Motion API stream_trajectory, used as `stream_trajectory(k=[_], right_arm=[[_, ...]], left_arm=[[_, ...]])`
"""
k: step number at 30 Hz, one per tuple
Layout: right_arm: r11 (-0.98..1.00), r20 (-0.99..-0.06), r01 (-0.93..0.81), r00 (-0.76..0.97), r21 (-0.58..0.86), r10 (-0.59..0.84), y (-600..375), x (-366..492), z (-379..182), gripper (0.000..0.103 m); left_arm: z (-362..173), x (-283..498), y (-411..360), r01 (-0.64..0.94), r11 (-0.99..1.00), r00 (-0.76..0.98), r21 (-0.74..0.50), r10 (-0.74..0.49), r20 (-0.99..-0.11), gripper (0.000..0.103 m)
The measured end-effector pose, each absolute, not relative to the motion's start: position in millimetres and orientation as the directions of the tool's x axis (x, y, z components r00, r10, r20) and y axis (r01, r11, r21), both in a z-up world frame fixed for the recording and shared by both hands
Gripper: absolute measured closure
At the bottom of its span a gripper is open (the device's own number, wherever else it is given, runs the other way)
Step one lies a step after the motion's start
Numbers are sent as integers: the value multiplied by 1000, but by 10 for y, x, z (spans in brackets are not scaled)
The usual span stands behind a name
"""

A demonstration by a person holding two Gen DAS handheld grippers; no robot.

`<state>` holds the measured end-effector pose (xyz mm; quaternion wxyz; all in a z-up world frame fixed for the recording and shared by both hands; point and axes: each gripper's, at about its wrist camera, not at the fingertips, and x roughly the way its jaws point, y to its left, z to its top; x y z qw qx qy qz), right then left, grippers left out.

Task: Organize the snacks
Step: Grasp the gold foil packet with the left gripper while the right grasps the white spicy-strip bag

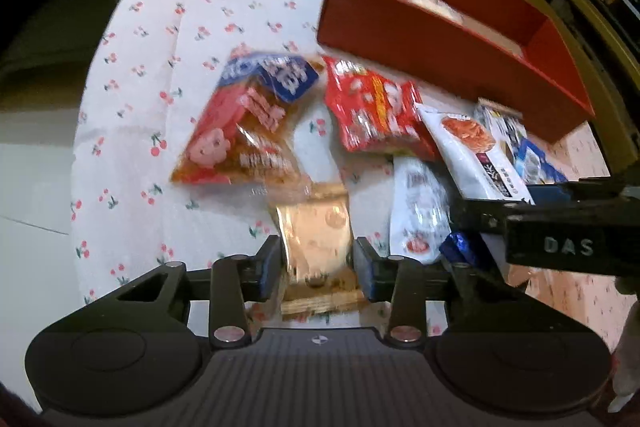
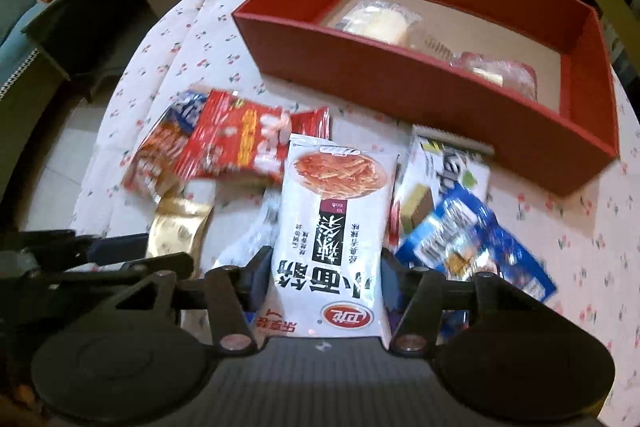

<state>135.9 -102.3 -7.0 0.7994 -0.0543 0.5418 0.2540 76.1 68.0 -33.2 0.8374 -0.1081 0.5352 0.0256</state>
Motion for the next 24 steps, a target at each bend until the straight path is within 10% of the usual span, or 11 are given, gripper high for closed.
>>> stream_trajectory(k=[18, 24], right_arm=[[875, -881, -442, 312, 197, 356, -1145, 1144, -77, 25], [868, -885, -471, 322, 158, 336, -1167, 1064, -55, 47]], left_arm=[[-390, 748, 552, -139, 979, 452, -147, -69, -889, 33], [-387, 712, 445, -127, 990, 447, -55, 8, -894, 49]])
